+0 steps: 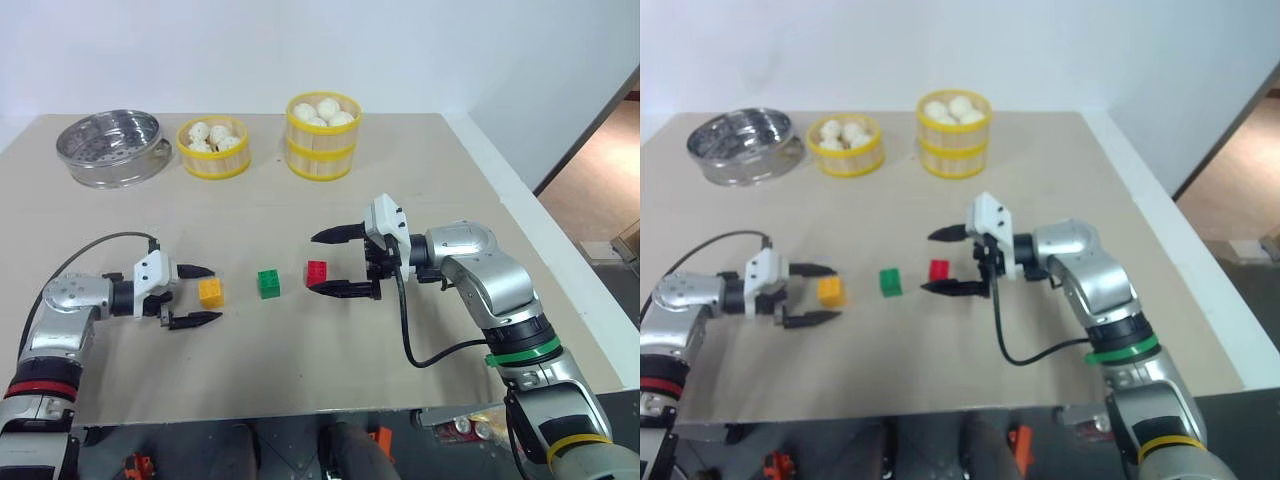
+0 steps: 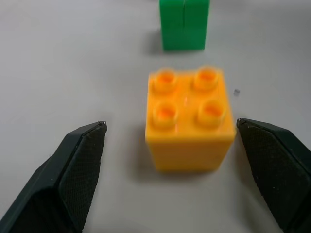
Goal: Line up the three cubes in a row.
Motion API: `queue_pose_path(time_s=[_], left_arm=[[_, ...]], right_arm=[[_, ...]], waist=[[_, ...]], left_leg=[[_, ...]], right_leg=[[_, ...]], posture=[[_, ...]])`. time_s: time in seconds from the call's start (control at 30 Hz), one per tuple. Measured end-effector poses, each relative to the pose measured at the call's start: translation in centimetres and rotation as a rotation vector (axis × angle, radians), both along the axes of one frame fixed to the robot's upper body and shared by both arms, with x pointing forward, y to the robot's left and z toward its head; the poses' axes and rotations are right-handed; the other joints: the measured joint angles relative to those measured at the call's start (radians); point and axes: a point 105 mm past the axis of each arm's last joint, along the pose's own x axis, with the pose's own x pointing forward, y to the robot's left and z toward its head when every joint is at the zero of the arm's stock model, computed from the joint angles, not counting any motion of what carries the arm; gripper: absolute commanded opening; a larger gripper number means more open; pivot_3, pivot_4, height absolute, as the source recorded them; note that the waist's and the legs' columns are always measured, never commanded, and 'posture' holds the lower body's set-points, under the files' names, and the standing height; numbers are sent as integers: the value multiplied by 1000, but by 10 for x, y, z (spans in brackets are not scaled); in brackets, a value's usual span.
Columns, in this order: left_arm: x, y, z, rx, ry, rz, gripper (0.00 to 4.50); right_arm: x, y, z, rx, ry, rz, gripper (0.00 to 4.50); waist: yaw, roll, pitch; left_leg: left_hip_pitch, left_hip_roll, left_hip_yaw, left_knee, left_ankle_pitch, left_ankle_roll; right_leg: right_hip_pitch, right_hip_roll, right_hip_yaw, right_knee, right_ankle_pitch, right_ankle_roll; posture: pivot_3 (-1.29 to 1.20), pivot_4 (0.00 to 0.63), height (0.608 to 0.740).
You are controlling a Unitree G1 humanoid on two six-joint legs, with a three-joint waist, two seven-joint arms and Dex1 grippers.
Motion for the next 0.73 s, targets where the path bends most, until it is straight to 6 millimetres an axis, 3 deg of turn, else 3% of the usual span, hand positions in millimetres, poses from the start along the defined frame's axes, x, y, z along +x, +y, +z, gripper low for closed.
queue_pose_path(time_s=[0.2,0.37,0.43,0.57,0.73], left_arm=[[2,-6,58,-126,-121,44,4489],[17,-12,97,-329,-147,219,4489],[24,-8,94,-357,-153,302,4489],[30,7,66,-365,-149,502,4489],[20,35,42,-363,-139,702,4489]], right_arm=[[1,-3,-1,6,2,-20,4500],[14,-9,15,119,-9,-142,4500],[26,-15,15,127,-45,-219,4500],[58,-52,4,120,-106,-458,4500],[69,-92,-22,119,-88,-650,4500]], waist=[[-1,0,0],[-1,0,0],[-2,0,0],[-1,0,0],[-3,0,0]], left_leg=[[0,0,0,0,0,0],[1,0,-1,2,0,0],[2,0,0,1,0,0],[3,0,1,1,0,0],[3,0,3,-1,0,0]], right_leg=[[0,0,0,0,0,0],[2,0,0,0,1,2],[2,0,1,0,1,2],[2,0,2,0,1,2],[1,0,5,0,1,3]], posture=[[0,150,740],[0,150,740],[0,150,740],[0,150,740],[0,150,740]])
